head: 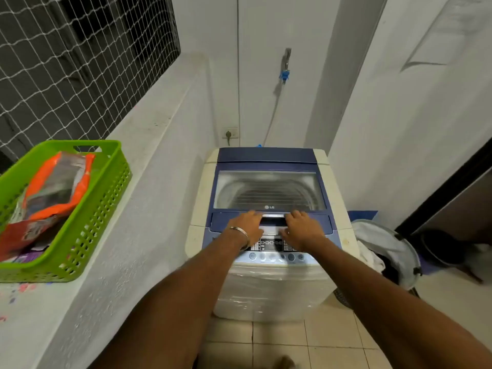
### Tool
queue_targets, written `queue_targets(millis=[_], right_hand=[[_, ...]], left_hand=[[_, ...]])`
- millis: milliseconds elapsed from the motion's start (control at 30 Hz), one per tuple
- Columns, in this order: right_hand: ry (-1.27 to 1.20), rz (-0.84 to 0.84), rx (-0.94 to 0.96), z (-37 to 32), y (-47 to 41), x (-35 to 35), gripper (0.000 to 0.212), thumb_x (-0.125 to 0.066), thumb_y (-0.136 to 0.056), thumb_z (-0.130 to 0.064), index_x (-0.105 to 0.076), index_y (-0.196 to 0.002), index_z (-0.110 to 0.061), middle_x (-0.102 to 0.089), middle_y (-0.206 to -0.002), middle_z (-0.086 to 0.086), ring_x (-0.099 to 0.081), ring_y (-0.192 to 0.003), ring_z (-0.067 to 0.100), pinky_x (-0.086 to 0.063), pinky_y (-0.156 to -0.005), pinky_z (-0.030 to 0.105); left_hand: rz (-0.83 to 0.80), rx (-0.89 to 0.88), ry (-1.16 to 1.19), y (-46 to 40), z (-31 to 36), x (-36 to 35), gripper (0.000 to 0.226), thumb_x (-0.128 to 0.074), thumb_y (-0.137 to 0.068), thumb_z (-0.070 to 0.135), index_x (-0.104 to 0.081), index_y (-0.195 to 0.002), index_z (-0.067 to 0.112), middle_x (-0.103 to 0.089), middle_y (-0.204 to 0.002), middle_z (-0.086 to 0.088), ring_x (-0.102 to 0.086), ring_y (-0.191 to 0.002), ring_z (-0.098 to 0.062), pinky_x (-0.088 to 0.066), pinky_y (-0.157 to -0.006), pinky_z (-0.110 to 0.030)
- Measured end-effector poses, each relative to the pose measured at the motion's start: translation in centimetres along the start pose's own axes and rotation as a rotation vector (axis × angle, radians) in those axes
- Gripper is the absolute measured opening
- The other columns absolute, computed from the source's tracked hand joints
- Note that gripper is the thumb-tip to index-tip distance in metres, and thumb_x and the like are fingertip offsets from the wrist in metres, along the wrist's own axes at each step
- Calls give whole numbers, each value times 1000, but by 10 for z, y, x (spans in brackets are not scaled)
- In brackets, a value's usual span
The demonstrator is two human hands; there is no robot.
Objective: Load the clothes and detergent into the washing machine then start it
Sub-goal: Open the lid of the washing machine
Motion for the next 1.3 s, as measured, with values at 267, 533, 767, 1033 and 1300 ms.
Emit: queue_targets(millis=[267, 533, 767, 1033, 1300], right_hand=[[-77, -310, 131, 10, -26, -20, 39, -52, -91, -44, -59, -115, -14, -58, -121, 10, -56, -105, 28, -47, -88, 38], [-72, -340, 186, 18, -41, -28, 43, -54, -91, -44, -53, -120, -12, -55, -125, 13, -55, -111, 31, -45, -91, 41], [-48, -260, 299, 20, -58, 14, 41, -68, -80, -42, -55, -111, -19, -61, -116, 5, -58, -100, 24, -47, -80, 34], [-76, -251, 377, 26, -98, 115, 44, -74, -79, -34, -55, -116, -22, -54, -103, -3, -55, -99, 19, -46, -87, 32], [-24, -104, 370, 39, -146, 208, 49, -78, -76, -38, -60, -118, -18, -53, -100, -3, -53, -91, 18, -38, -80, 29]], left_hand=[[-225, 79, -28, -14, 5, -12, 30, -49, -95, 28, -53, -118, 8, -60, -123, -15, -57, -111, -33, -46, -88, -40], [-218, 161, -83, -30, 9, -25, 22, -54, -92, 21, -57, -111, 11, -63, -115, -14, -60, -103, -33, -51, -90, -43], [-227, 127, -88, -41, 10, 28, 48, -78, -68, 45, -57, -106, 22, -65, -105, -1, -62, -97, -24, -53, -83, -38], [-229, -56, -95, -78, 8, 134, 42, -79, -72, 35, -58, -105, 20, -55, -106, -2, -52, -92, -18, -47, -84, -32], [-65, -113, -70, -114, 1, 224, 45, -75, -75, 45, -64, -107, 16, -62, -101, 0, -56, -89, -17, -43, -74, -28]])
Point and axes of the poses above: each hand's wrist, its own y-axis away from the middle knuckle, its own x-axis out of the back of the hand, z = x × y, the point moved 2 cm from there along -y, towards the middle knuckle
